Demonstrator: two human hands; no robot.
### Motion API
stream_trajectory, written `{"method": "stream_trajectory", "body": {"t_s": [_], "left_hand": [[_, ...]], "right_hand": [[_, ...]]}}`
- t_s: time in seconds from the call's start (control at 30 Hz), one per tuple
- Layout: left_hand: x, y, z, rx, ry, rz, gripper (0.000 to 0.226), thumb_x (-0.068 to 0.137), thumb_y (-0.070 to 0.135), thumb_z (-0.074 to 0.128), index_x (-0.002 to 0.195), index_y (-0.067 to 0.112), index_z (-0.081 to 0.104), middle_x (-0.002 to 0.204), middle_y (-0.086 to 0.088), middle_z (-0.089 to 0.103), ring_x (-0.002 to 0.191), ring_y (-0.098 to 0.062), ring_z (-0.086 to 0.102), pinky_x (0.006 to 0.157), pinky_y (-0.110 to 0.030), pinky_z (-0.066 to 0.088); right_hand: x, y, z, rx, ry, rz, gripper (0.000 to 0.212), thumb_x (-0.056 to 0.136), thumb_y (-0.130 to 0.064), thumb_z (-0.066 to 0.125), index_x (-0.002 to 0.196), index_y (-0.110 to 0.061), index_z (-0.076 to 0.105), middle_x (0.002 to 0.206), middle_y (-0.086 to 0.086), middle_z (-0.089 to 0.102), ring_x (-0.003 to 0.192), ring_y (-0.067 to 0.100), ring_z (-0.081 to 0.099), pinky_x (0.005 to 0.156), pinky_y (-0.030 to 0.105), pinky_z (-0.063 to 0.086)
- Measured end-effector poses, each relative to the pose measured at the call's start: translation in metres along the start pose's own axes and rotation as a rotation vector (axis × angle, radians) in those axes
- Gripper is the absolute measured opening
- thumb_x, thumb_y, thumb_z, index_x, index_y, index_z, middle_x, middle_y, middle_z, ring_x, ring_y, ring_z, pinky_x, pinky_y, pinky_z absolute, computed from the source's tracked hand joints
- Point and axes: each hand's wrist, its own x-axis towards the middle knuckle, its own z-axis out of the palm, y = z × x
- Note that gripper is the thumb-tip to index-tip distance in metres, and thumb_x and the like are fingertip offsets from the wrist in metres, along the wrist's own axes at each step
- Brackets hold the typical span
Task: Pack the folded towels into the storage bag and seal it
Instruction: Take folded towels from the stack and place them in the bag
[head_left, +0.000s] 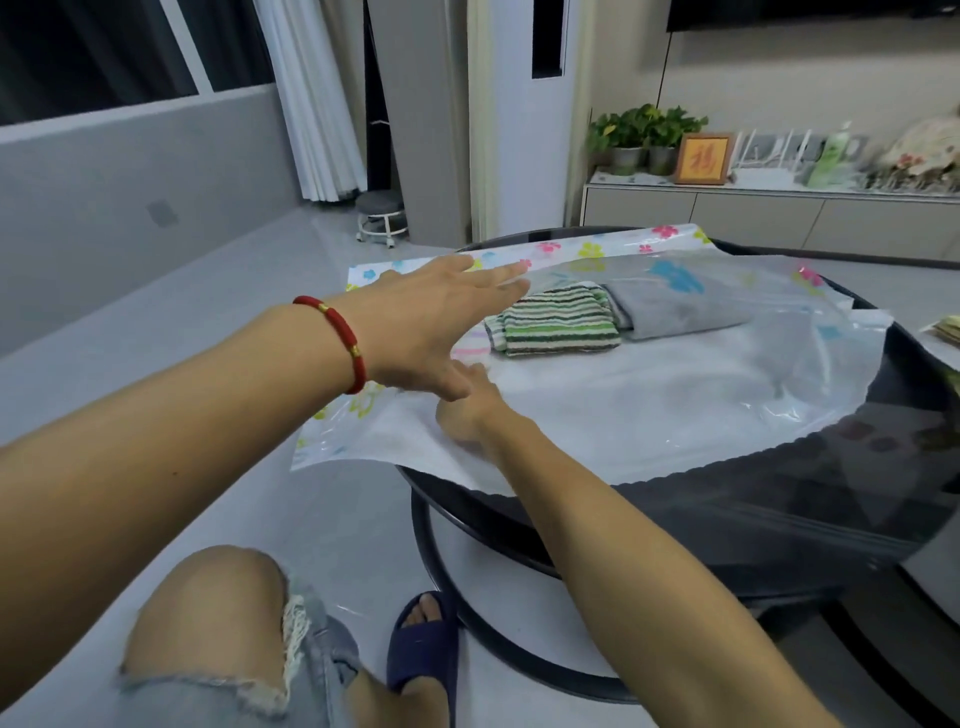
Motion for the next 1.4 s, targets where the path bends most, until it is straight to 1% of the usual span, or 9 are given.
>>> {"method": "stream_trajectory", "body": {"t_s": [0.1, 0.37, 0.6, 0.7, 0.87, 0.97, 1.07, 1.27, 1.4], "left_hand": [[-0.001, 0.002, 0.003, 0.000, 0.009, -0.002, 0.102, 0.078, 0.037, 0.072, 0.155, 0.034, 0.005, 0.164, 0.018, 0.003, 0.150, -0.022, 0.011, 0.108, -0.054, 0.038], [0.035, 0.039, 0.011, 0.145, 0.123, 0.054, 0.090, 0.078, 0.041, 0.074, 0.152, 0.037, 0.023, 0.165, 0.005, 0.013, 0.142, -0.030, 0.027, 0.098, -0.056, 0.046], [0.098, 0.117, 0.017, 0.291, 0.148, 0.131, 0.075, 0.080, 0.042, 0.072, 0.146, 0.041, 0.035, 0.158, -0.005, 0.024, 0.131, -0.036, 0.037, 0.095, -0.059, 0.046], [0.119, 0.140, 0.020, 0.316, 0.168, 0.120, 0.074, 0.081, 0.038, 0.071, 0.146, 0.036, 0.035, 0.159, -0.007, 0.022, 0.134, -0.038, 0.033, 0.098, -0.062, 0.041], [0.140, 0.160, 0.016, 0.337, 0.151, 0.101, 0.079, 0.081, 0.036, 0.072, 0.148, 0.031, 0.030, 0.161, -0.004, 0.017, 0.135, -0.040, 0.032, 0.097, -0.063, 0.041], [0.146, 0.163, 0.015, 0.345, 0.152, 0.097, 0.080, 0.080, 0.038, 0.072, 0.148, 0.031, 0.031, 0.160, -0.003, 0.020, 0.133, -0.039, 0.034, 0.095, -0.061, 0.043], [0.148, 0.166, 0.015, 0.343, 0.145, 0.090, 0.081, 0.078, 0.039, 0.074, 0.147, 0.033, 0.032, 0.160, -0.002, 0.022, 0.132, -0.038, 0.035, 0.092, -0.059, 0.045], [0.147, 0.164, 0.015, 0.337, 0.148, 0.068, 0.083, 0.080, 0.040, 0.072, 0.149, 0.035, 0.028, 0.162, -0.002, 0.020, 0.135, -0.039, 0.033, 0.094, -0.059, 0.044], [0.145, 0.163, 0.014, 0.316, 0.155, 0.047, 0.081, 0.080, 0.038, 0.072, 0.149, 0.034, 0.029, 0.161, -0.002, 0.021, 0.133, -0.039, 0.034, 0.093, -0.058, 0.044]], "right_hand": [[-0.001, 0.009, -0.015, -0.108, -0.003, -0.063, 0.056, 0.097, -0.010, 0.040, 0.151, -0.025, 0.044, 0.149, 0.009, 0.051, 0.134, 0.039, 0.047, 0.104, 0.045, 0.045], [-0.131, 0.124, -0.096, -0.207, 0.123, -0.075, 0.042, 0.098, -0.004, 0.054, 0.135, -0.018, 0.067, 0.142, 0.005, 0.061, 0.119, 0.022, 0.061, 0.106, 0.030, 0.044], [-0.254, 0.246, -0.209, -0.375, 0.644, 0.348, 0.030, 0.091, -0.011, 0.058, 0.113, -0.013, 0.078, 0.113, 0.012, 0.077, 0.102, 0.034, 0.070, 0.088, 0.044, 0.057], [-0.297, 0.297, -0.259, -0.489, 0.855, 0.625, 0.031, 0.094, -0.016, 0.056, 0.118, -0.011, 0.075, 0.122, 0.023, 0.069, 0.114, 0.045, 0.060, 0.096, 0.051, 0.053], [-0.342, 0.351, -0.300, -0.400, 0.649, 1.127, 0.043, 0.101, -0.029, 0.044, 0.141, -0.015, 0.047, 0.145, 0.035, 0.044, 0.134, 0.053, 0.042, 0.115, 0.057, 0.032], [-0.348, 0.354, -0.316, -0.267, 0.599, 1.202, 0.081, 0.089, -0.058, 0.067, 0.154, -0.031, 0.028, 0.160, 0.032, 0.028, 0.146, 0.054, 0.028, 0.119, 0.063, 0.017], [-0.353, 0.356, -0.330, -0.221, 0.531, 1.185, 0.104, 0.075, -0.073, 0.076, 0.159, -0.035, 0.026, 0.164, 0.023, 0.031, 0.149, 0.049, 0.029, 0.121, 0.063, 0.023], [-0.362, 0.352, -0.356, -0.321, 0.587, 1.073, 0.063, 0.083, -0.041, 0.084, 0.137, -0.025, 0.058, 0.132, 0.024, 0.061, 0.128, 0.041, 0.054, 0.102, 0.053, 0.050], [-0.366, 0.353, -0.346, -0.545, 0.515, 1.069, 0.053, 0.086, -0.039, 0.082, 0.132, -0.022, 0.062, 0.128, 0.024, 0.063, 0.119, 0.044, 0.058, 0.095, 0.051, 0.049]]}}
